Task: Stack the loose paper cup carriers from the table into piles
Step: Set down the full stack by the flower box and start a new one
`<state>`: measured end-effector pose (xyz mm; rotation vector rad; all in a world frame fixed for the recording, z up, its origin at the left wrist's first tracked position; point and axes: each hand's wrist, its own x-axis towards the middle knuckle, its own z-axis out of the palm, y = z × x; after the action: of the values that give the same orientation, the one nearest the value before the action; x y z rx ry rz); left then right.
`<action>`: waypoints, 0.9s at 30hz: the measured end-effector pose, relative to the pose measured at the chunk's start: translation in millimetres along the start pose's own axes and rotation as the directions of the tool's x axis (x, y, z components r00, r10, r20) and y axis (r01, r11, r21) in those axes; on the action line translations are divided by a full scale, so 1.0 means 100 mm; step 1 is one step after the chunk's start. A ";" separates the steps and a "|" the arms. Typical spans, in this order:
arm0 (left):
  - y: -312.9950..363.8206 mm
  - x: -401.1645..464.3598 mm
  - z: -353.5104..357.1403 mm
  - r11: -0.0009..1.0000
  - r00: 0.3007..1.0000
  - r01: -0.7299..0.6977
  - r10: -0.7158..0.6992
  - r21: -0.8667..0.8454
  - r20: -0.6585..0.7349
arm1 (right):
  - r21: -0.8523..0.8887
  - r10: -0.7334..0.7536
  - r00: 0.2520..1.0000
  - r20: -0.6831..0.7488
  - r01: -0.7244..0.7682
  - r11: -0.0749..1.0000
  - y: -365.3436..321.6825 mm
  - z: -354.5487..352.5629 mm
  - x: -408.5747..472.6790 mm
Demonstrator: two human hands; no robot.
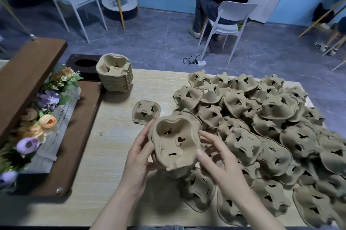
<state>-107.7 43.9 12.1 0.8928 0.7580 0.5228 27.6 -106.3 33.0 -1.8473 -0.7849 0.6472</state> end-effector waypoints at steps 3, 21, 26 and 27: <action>-0.04 -0.03 -0.10 1.000 1.000 0.016 -0.016 -0.019 -0.022 | 0.145 0.140 0.983 0.116 -0.156 0.977 0.02 0.16 0.07; -0.19 0.09 -1.05 0.994 0.961 0.003 -0.033 -0.111 -0.273 | -0.286 0.082 0.967 0.241 -0.010 0.958 -0.02 0.87 1.04; -0.36 0.25 -1.30 0.985 0.939 0.073 -0.121 -0.157 -0.322 | -0.572 -0.016 0.960 0.279 0.180 0.801 0.13 1.11 1.70; -0.40 0.27 -1.34 0.985 0.934 0.091 -0.136 -0.148 -0.330 | -0.619 -0.021 0.957 0.288 0.203 0.759 0.16 1.17 1.81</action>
<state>-189.4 107.4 -85.7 0.6380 1.0702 0.6249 63.9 93.3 -41.0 -2.3318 -1.4294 0.5916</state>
